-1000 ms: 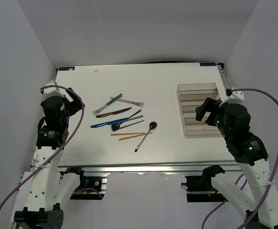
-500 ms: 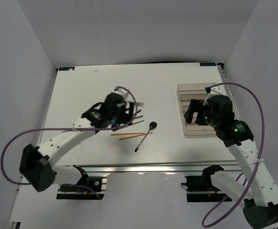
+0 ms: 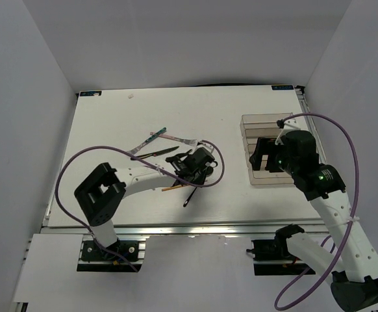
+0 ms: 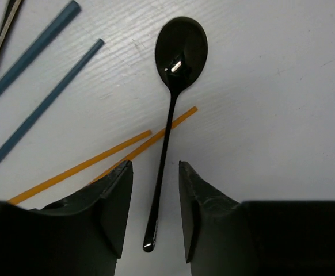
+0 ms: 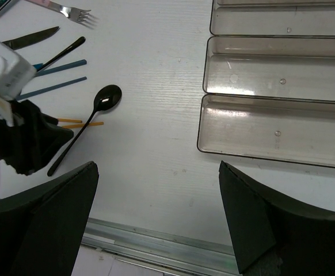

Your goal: Sort the eating utensils into containers

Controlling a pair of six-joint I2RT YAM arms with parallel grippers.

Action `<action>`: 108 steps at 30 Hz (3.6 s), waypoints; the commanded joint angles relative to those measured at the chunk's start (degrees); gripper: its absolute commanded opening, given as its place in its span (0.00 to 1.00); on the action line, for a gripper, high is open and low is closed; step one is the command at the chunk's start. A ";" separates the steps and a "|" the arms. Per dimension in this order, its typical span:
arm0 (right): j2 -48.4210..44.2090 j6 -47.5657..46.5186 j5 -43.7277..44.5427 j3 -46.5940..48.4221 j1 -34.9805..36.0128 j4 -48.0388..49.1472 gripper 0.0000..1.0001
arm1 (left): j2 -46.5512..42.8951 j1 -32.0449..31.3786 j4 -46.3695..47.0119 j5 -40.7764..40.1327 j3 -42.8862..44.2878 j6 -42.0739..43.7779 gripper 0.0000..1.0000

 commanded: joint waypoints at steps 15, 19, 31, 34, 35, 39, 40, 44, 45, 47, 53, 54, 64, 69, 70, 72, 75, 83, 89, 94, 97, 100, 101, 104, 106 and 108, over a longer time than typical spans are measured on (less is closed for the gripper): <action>-1.64 -0.48 -3.35 -0.08 0.03 1.79 0.89 | 8.53 -1.55 5.74 -0.08 -0.54 -2.04 0.36; -1.64 -0.31 -3.35 0.10 0.03 2.05 0.89 | 10.11 -1.90 5.75 0.45 -1.16 -2.56 0.30; -2.78 0.31 -3.35 0.54 0.03 2.49 0.89 | 10.82 -4.72 4.16 -0.25 -0.90 -2.65 0.00; -4.36 1.71 -1.52 1.32 0.03 3.10 0.89 | 8.19 -5.07 5.74 -0.25 0.16 -0.99 0.00; -4.80 2.15 -0.29 1.76 -0.06 3.02 0.89 | 6.35 -5.07 6.62 -0.34 0.51 -0.55 0.00; -5.69 2.94 6.73 4.75 -0.06 0.83 0.89 | 1.96 -5.07 10.57 -0.26 2.44 4.88 0.00; -5.77 3.73 8.23 5.63 -0.06 0.39 0.89 | 1.42 -5.07 11.36 0.09 2.88 6.39 0.00; -6.82 5.23 14.65 7.21 -0.06 -2.07 0.89 | 1.84 -5.07 14.00 6.31 7.09 14.63 0.00; -7.09 5.23 15.10 7.74 -0.06 -2.34 0.89 | 2.46 -5.07 14.09 6.34 8.32 15.97 0.00; -7.27 5.23 16.07 9.84 -0.06 -3.30 0.89 | 3.95 -5.07 15.84 12.29 11.91 20.26 0.00; -7.18 4.53 15.81 14.68 -0.06 -7.00 0.89 | 13.35 -5.07 20.16 23.10 26.30 30.11 0.00; -7.09 4.44 14.59 15.30 -0.06 -7.26 0.89 | 15.28 -5.07 19.38 24.08 29.40 30.83 0.00; -6.65 2.59 11.94 17.59 -0.06 -11.22 0.89 | 33.14 -5.07 23.03 33.93 52.19 38.65 0.00; -6.65 2.42 10.01 17.33 -0.06 -11.84 0.89 | 37.53 -5.07 27.80 38.06 56.13 36.82 0.00; -6.57 2.33 9.92 17.24 -0.06 -11.84 0.89 | 37.97 -5.07 29.63 38.41 56.32 35.51 0.00; -6.57 2.24 9.92 17.24 -0.06 -11.75 0.89 | 38.85 -5.07 32.53 39.73 56.58 34.01 0.00; -6.65 2.07 10.01 16.98 0.03 -11.40 0.89 | 40.34 -5.07 33.34 40.96 57.99 32.42 0.00; -8.23 1.72 10.01 15.66 0.21 -11.05 0.89 | 44.21 -5.07 30.89 41.05 58.08 34.70 0.00; -8.32 1.45 9.39 14.87 0.47 -10.43 0.89 | 45.36 -5.07 25.88 40.27 57.12 38.56 0.00; -8.15 1.01 8.87 12.93 0.65 -9.64 0.89 | 44.83 -5.16 25.26 41.41 56.06 38.66 0.03; -8.15 0.84 8.86 12.84 0.65 -9.64 0.89 | 44.30 -5.33 25.52 41.67 55.88 38.13 0.21; -8.06 0.75 9.30 13.37 0.65 -9.90 0.89 | 43.25 -5.42 26.40 40.97 55.62 36.38 0.51; -7.97 0.75 9.39 13.72 0.73 -9.99 0.89 | 42.73 -5.42 26.83 40.88 55.18 35.94 0.64; -7.80 0.92 9.74 14.86 0.65 -10.16 0.89 | 39.39 -5.42 30.70 38.51 51.76 33.48 0.74; -7.71 1.10 9.92 15.56 0.73 -10.34 0.89 | 36.59 -5.42 33.25 35.45 49.57 32.16 0.78; -7.71 1.36 10.01 16.62 0.73 -10.43 0.89 | 34.82 -5.33 33.61 32.11 48.85 30.67 0.82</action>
